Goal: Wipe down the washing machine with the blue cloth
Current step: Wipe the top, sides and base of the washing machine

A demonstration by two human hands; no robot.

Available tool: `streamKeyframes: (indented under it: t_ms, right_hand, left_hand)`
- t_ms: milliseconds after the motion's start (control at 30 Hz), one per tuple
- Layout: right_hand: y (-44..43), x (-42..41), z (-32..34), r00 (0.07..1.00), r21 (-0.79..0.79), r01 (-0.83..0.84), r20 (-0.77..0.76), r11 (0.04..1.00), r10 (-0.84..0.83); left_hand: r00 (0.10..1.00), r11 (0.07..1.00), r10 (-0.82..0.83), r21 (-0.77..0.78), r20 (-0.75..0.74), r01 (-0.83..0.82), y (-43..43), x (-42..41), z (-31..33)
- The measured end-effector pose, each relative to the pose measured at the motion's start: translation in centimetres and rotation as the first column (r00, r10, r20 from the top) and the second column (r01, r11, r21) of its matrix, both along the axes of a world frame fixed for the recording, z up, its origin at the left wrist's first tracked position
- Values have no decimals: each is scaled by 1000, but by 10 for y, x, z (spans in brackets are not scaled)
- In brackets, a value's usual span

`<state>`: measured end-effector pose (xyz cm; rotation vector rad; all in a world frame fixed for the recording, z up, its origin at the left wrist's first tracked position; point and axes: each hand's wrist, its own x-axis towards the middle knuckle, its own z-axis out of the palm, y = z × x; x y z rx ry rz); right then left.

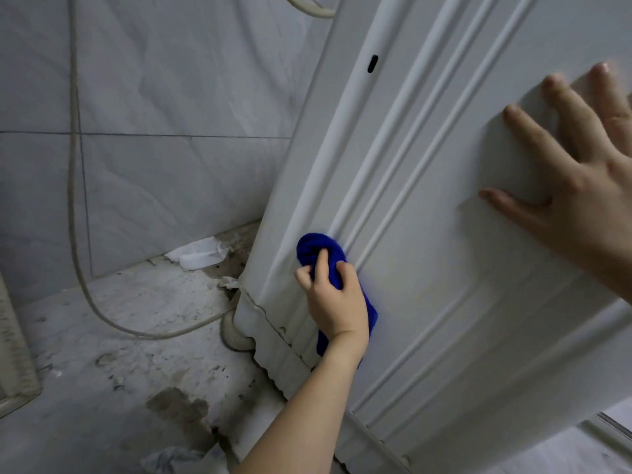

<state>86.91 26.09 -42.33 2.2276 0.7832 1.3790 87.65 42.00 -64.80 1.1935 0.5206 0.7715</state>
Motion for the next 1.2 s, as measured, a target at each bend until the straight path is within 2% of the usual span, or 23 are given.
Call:
streamKeyframes:
  t_ms: [100, 200, 267, 333, 400, 467, 533, 633, 733, 800, 900, 1033, 1133, 1200]
  right_hand:
    - [-3, 4, -1, 1000, 11, -18, -3, 1000, 18]
    - [-7, 12, -2, 1000, -13, -15, 0, 1000, 15]
    - [-11, 16, -1, 1000, -32, -5, -12, 999, 5]
    - [-13, 17, -1, 1000, -36, -5, -30, 999, 4]
    - [-14, 18, -1, 999, -38, -11, -50, 999, 9]
    - [-13, 18, -2, 998, -31, -21, -51, 999, 20]
    - [-11, 15, -2, 999, -33, -31, -36, 999, 30]
    - [-6, 10, -1, 999, -26, -36, -21, 999, 35]
    - [-1, 2, -1, 1000, -42, -13, 25, 999, 14]
    - [1, -4, 0, 997, -69, 25, 70, 997, -20]
    - [4, -8, 2, 989, -109, 75, 131, 991, -60]
    - [6, -8, 3, 981, -126, 108, 172, 986, -86]
    - [7, -10, 4, 982, -126, 105, 171, 986, -83]
    - [6, -13, 6, 988, -114, 72, 143, 991, -56]
  left_hand:
    - [984, 990, 32, 127, 174, -55, 6, 13, 61]
    - [969, 966, 43, 235, 245, -103, 14, 26, 120]
    - [963, 952, 60, 276, 264, -134, 19, 33, 134]
    - [963, 951, 99, 262, 252, -166, 23, 40, 122]
    - [974, 954, 154, 230, 168, -190, 24, 44, 90]
    - [989, 966, 142, 214, 29, -145, 25, 40, 45]
    - [988, 979, 86, 194, -128, -60, 27, 33, -6]
    - [945, 998, -44, 35, -323, 59, 40, 27, -66]
    - [916, 992, -122, -81, -381, 99, 47, 21, -74]
    - [943, 994, -102, -60, -318, 88, 42, 16, -52]
    - [991, 998, -54, 21, -122, 57, 23, 10, 6]
    - [988, 986, -44, 168, 145, 19, -7, 4, 93]
    - [983, 972, -10, 231, 182, -32, -28, 4, 112]
    - [990, 975, 57, 205, 131, -83, -40, 1, 83]
